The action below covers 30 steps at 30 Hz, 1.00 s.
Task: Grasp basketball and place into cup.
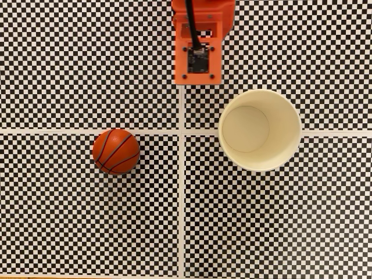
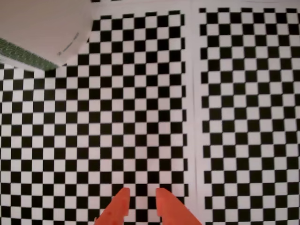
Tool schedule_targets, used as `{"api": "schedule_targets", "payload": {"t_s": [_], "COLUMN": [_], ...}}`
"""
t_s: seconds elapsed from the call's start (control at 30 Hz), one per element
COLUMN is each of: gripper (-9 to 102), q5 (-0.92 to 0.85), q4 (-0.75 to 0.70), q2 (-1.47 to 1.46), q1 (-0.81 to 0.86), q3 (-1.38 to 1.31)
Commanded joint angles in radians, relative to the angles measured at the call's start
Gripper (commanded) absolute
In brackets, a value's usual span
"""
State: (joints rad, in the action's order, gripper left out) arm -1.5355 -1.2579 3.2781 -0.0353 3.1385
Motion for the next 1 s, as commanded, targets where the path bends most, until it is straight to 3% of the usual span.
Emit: {"api": "schedule_targets", "payload": {"t_s": [0.0, 0.3, 0.97], "gripper": [0, 0, 0], "q5": [-0.015, -0.077, -0.137], "q4": [0.044, 0.186, 0.221], "q2": [0.011, 0.011, -0.086], "q1": [0.011, 0.029, 0.078], "q3": [0.035, 0.003, -0.239]}}
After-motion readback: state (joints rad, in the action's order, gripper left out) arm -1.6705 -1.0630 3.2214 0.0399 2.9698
